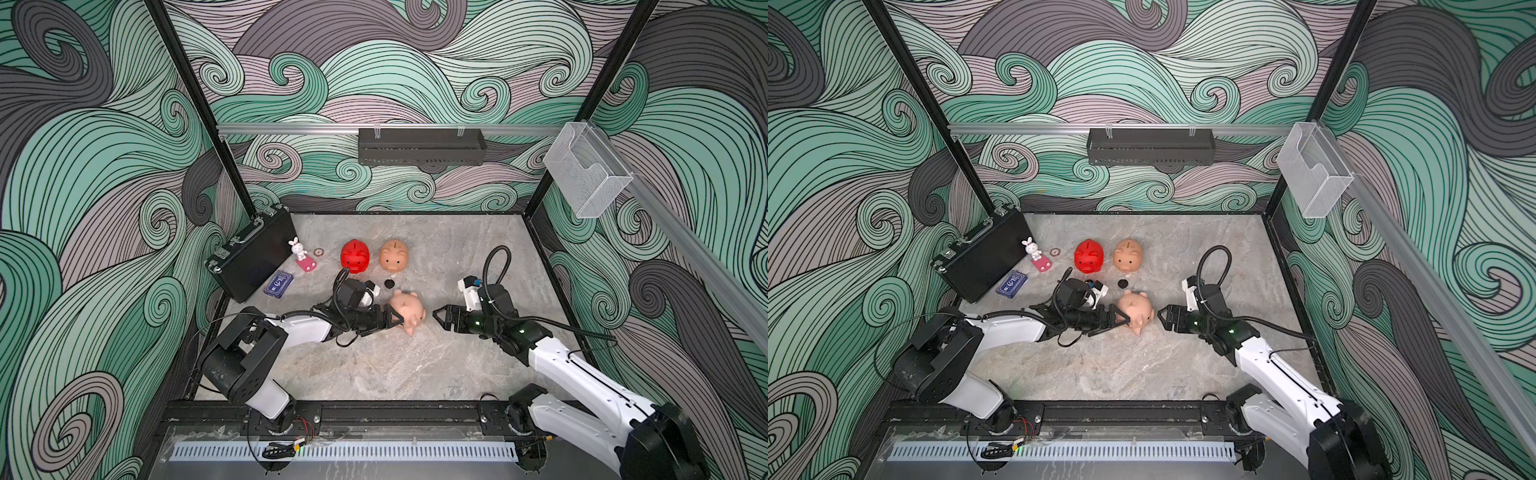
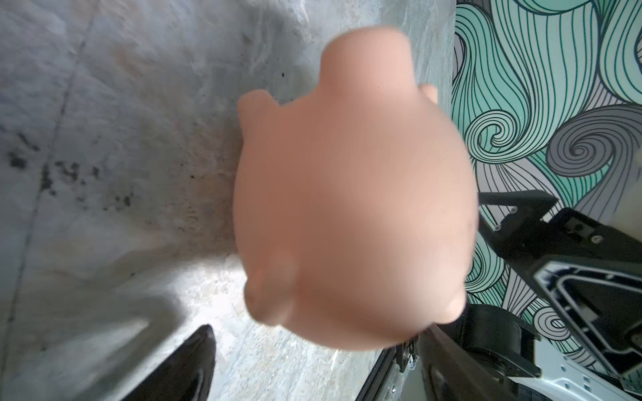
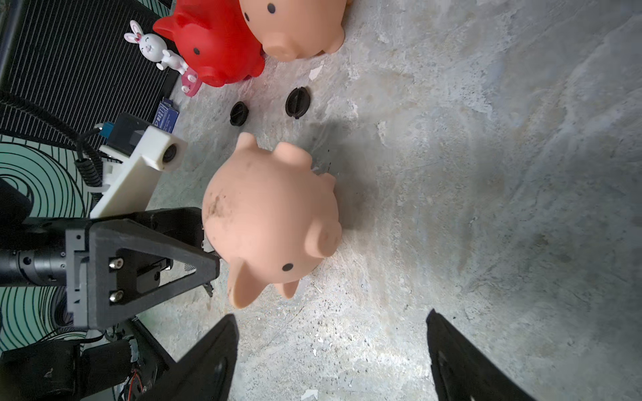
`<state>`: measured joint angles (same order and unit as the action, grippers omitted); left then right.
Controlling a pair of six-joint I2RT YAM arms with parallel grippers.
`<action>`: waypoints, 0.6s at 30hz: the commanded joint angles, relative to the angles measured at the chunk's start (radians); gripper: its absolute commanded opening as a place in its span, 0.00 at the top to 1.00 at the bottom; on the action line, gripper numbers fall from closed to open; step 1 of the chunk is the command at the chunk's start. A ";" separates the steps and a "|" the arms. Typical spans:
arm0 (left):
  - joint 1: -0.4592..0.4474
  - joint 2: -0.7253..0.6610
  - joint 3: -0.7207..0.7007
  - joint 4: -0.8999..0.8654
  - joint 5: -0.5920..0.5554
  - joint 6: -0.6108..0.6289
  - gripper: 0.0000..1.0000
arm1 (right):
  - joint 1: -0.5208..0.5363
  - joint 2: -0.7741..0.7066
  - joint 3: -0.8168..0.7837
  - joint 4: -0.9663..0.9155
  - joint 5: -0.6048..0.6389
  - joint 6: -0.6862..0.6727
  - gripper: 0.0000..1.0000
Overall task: Open piggy banks
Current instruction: Adjust the piggy bank at the center of the board.
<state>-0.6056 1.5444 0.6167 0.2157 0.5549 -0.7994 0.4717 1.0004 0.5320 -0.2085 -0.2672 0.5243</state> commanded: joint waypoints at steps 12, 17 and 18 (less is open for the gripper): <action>0.019 -0.025 0.009 -0.049 -0.069 0.003 0.16 | 0.001 0.286 0.278 -0.088 0.053 -0.024 0.35; 0.021 -0.039 0.013 -0.070 -0.095 0.002 0.18 | 0.023 0.417 0.393 -0.143 0.092 -0.023 0.36; 0.023 -0.041 0.013 -0.076 -0.100 0.001 0.18 | 0.029 0.441 0.414 -0.144 0.097 -0.021 0.36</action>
<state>-0.5938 1.5295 0.6167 0.1715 0.4915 -0.7986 0.4850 1.3991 0.8993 -0.3038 -0.2108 0.5053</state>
